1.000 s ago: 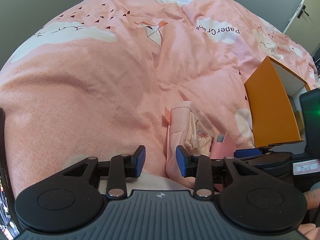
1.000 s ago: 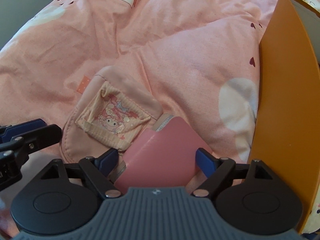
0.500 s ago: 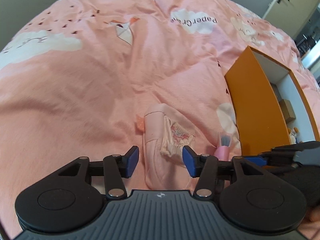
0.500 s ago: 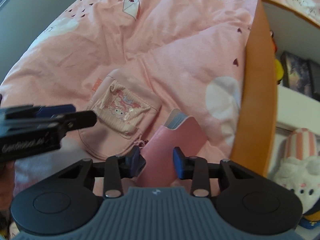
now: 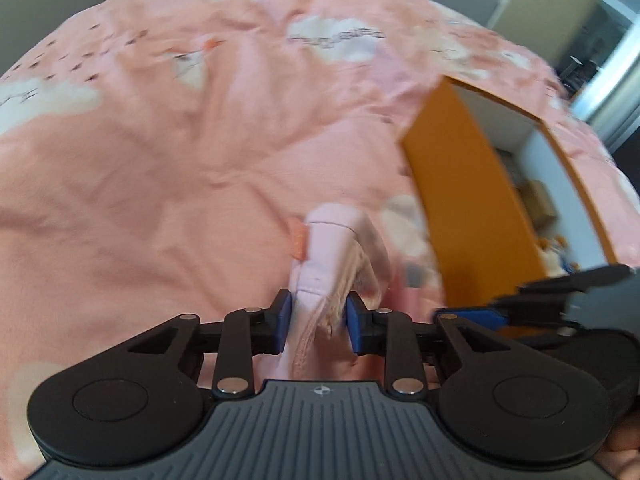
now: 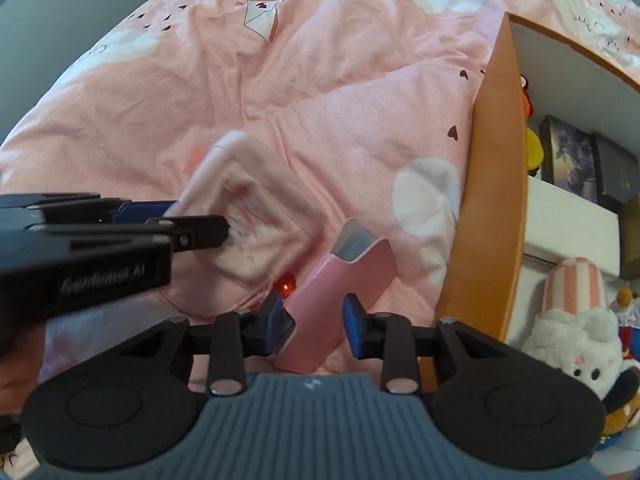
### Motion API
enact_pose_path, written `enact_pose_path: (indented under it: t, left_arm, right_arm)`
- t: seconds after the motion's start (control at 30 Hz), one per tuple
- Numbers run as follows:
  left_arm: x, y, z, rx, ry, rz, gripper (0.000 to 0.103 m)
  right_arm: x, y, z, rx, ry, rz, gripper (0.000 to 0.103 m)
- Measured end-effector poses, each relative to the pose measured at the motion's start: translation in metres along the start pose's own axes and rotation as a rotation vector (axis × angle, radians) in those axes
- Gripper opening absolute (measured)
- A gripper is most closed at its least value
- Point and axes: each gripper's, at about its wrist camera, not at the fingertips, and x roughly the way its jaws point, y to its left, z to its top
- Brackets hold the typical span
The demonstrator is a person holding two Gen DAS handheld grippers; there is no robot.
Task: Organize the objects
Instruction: 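Lift the pink pouch with left gripper while right gripper lifts the pink case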
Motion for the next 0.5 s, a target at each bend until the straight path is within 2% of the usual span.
enact_pose_path:
  t: [0.2,0.3,0.37,0.5]
  left_arm:
    - [0.016,0.008,-0.003,-0.096,0.034,-0.067,0.03]
    - [0.016,0.014,-0.003,-0.142,0.039,-0.096,0.03]
    - [0.017,0.017,-0.003,-0.172,0.048,-0.115,0.03]
    - [0.019,0.018,-0.004,-0.198,0.058,-0.123,0.03]
  right_arm:
    - [0.0,-0.003,-0.001,0.012,-0.008,0.024,0.03]
    - [0.004,-0.001,0.0,0.011,0.003,0.029,0.036]
    - [0.011,0.002,0.002,0.006,0.017,0.019,0.046]
    - [0.027,0.005,0.005,0.009,0.044,-0.02,0.054]
